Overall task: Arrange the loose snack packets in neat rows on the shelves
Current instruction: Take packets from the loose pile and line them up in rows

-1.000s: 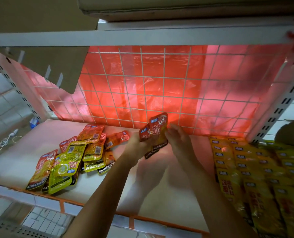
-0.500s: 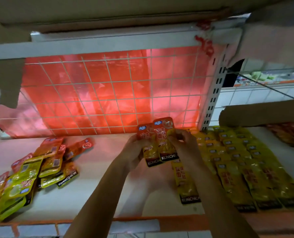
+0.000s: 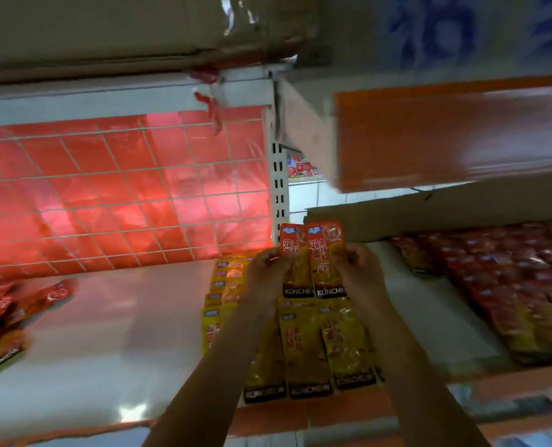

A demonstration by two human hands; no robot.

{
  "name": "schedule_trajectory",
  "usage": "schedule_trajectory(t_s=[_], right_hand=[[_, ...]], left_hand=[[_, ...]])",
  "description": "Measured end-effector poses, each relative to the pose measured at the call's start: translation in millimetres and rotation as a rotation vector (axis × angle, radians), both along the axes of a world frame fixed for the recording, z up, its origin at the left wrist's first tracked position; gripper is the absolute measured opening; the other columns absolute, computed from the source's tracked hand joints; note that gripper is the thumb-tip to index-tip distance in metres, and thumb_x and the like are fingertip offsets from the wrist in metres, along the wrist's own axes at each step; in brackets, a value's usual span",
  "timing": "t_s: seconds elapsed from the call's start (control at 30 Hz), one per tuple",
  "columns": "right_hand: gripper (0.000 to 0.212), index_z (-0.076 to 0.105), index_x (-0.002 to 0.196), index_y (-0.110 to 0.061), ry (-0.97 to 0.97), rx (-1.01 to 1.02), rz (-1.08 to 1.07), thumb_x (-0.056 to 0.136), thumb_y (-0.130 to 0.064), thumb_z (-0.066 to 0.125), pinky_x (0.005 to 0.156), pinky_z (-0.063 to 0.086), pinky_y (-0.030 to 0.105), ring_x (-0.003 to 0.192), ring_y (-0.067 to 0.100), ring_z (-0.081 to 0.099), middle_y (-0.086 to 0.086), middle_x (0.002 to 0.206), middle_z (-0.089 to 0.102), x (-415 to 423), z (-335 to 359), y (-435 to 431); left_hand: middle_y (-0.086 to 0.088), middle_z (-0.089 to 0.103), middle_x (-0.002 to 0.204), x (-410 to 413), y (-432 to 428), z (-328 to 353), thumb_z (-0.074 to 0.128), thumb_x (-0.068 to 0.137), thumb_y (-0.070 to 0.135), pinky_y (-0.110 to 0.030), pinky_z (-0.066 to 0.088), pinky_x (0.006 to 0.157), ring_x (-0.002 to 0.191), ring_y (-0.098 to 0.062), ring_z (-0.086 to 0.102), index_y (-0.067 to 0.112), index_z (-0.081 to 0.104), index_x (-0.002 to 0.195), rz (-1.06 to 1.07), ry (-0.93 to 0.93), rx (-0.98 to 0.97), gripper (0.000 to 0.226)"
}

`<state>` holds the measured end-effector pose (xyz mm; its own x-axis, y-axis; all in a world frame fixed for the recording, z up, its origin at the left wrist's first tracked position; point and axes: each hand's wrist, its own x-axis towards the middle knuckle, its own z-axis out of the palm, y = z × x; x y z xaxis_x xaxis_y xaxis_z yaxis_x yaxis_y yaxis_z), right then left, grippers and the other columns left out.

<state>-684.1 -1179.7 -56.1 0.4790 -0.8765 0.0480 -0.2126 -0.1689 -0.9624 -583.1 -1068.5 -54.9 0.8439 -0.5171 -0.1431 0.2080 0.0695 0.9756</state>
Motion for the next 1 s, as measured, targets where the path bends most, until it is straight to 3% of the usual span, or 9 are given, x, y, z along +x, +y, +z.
schedule_trajectory(t_s=[0.13,0.23,0.3,0.4,0.53,0.7,0.8,0.87,1.0], right_hand=[[0.007,0.063,0.093,-0.022,-0.005,0.001,0.014,0.087,-0.020,0.062,0.082,0.054,0.044,0.089,0.022,0.066,0.005,0.095,0.069,-35.2,1.6,-37.0],[0.012,0.067,0.096,-0.016,-0.017,-0.032,0.008,0.086,-0.017,0.061,0.062,0.050,0.032,0.069,0.015,0.063,0.000,0.080,0.068,-60.2,-0.5,-63.4],[0.020,0.066,0.104,-0.016,0.013,-0.040,-0.024,0.086,-0.019,0.060,0.060,0.045,0.028,0.068,0.009,0.060,-0.006,0.081,0.066,-76.0,-3.5,-80.6],[0.028,0.062,0.114,-0.016,0.041,-0.032,-0.039,0.087,-0.020,0.058,0.060,0.042,0.026,0.074,0.009,0.058,-0.001,0.092,0.065,-95.5,-11.5,-102.7],[0.014,0.061,0.101,-0.014,0.086,-0.084,-0.090,0.090,-0.017,0.053,0.043,0.033,0.015,0.051,0.002,0.048,-0.006,0.066,0.053,-115.6,-22.4,-126.8],[0.013,0.053,0.105,-0.021,0.129,-0.061,-0.180,0.093,-0.021,0.048,0.059,0.033,0.025,0.066,0.017,0.045,0.001,0.076,0.051,-138.8,-28.5,-154.2],[0.023,0.057,0.114,-0.015,0.115,-0.045,-0.199,0.095,-0.020,0.047,0.052,0.030,0.023,0.057,0.011,0.045,-0.002,0.073,0.051,-150.0,-28.2,-166.7],[0.033,0.055,0.125,-0.013,0.109,-0.044,-0.214,0.094,-0.021,0.047,0.056,0.035,0.024,0.064,0.015,0.053,0.002,0.081,0.059,-155.1,-25.7,-173.0],[0.034,0.055,0.123,-0.013,0.150,-0.029,-0.200,0.091,-0.019,0.045,0.052,0.033,0.024,0.060,0.013,0.050,0.002,0.079,0.059,-157.2,-26.0,-181.9]], left_hand=[[-0.002,0.067,0.068,-33.0,-41.3,-1.2,0.064,0.089,0.006,-0.019,0.046,0.052,0.060,-0.013,0.061,0.015,0.070,0.077,-0.003,-0.083,0.051,0.016],[-0.015,0.072,0.086,-57.4,-69.9,-1.0,0.064,0.088,0.006,-0.037,0.057,0.070,0.079,-0.027,0.069,0.013,0.071,0.079,-0.022,-0.080,0.076,0.013],[-0.019,0.072,0.094,-72.1,-87.2,-3.3,0.063,0.088,0.007,-0.049,0.054,0.079,0.089,-0.034,0.068,0.009,0.073,0.089,-0.068,-0.095,0.081,0.011],[-0.003,0.073,0.079,-87.0,-108.6,-12.6,0.065,0.086,0.013,-0.037,0.055,0.063,0.072,-0.021,0.067,0.019,0.075,0.090,-0.065,-0.234,0.187,0.012],[0.013,0.071,0.081,-97.4,-134.7,-19.0,0.069,0.084,0.020,-0.022,0.053,0.068,0.076,-0.003,0.066,0.024,0.074,0.097,-0.032,-0.486,0.366,0.014],[0.005,0.065,0.097,-107.2,-174.4,-25.5,0.071,0.080,0.015,-0.024,0.049,0.079,0.090,-0.012,0.061,0.019,0.064,0.112,0.010,-0.454,0.401,0.033],[-0.001,0.066,0.106,-112.2,-195.1,-32.5,0.067,0.083,0.013,-0.031,0.053,0.084,0.094,-0.018,0.062,0.022,0.064,0.114,-0.021,-0.433,0.425,0.033],[-0.004,0.069,0.108,-113.2,-206.1,-36.1,0.063,0.086,0.013,-0.031,0.053,0.086,0.097,-0.019,0.064,0.018,0.068,0.113,-0.072,-0.469,0.468,0.028],[-0.010,0.071,0.107,-112.9,-219.1,-41.8,0.062,0.088,0.010,-0.029,0.048,0.084,0.100,-0.024,0.065,0.009,0.070,0.109,-0.127,-0.618,0.537,0.023]])
